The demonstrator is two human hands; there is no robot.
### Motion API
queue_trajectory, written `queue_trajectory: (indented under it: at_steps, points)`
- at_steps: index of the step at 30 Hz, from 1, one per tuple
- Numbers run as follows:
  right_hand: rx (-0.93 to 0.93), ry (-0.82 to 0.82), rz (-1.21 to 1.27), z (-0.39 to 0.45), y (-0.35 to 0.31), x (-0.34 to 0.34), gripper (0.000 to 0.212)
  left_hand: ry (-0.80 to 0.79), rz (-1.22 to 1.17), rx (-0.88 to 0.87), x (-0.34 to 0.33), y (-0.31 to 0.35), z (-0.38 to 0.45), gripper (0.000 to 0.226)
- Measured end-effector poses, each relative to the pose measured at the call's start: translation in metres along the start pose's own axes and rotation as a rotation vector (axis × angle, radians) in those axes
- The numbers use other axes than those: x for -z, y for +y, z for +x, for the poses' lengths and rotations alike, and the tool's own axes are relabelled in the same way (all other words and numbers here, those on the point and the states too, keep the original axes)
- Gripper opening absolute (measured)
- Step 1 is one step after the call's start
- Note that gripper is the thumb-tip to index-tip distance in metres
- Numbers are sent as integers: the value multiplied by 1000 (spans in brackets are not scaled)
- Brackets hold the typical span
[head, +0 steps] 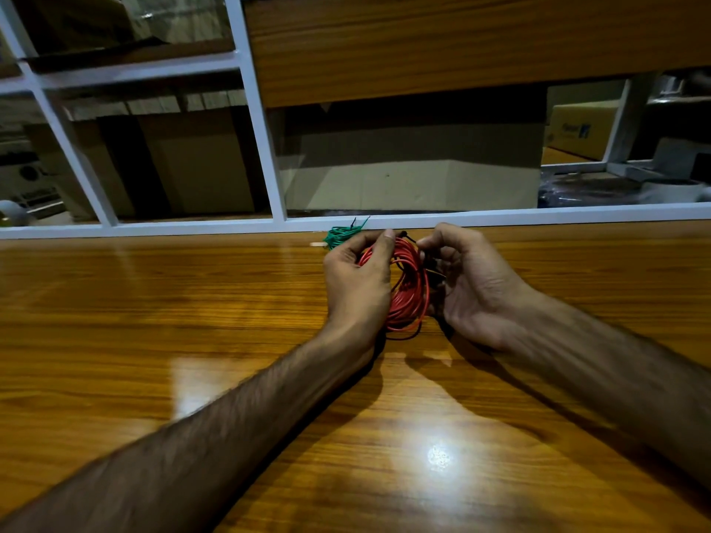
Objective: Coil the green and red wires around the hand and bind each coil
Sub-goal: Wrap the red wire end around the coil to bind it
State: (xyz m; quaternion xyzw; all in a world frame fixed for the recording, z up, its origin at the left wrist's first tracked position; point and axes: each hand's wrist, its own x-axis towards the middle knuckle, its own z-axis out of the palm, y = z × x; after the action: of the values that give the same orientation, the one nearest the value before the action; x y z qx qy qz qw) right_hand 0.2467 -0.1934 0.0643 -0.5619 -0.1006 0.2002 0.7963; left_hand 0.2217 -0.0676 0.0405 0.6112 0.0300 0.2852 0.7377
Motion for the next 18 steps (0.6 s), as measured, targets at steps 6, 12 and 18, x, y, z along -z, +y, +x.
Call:
queue_trajectory:
  at_steps: [6,12,18]
  points:
    - [9,0,-2,1,1,0,12,0,14,-4,0,0,-1,19]
    - [15,-18,3,0,1,1,13,8,4,-1,0,1,-1,18]
    - [19,-16,-7,-2,-1,-2,10,-2,17,-29,-1,2,-4,18]
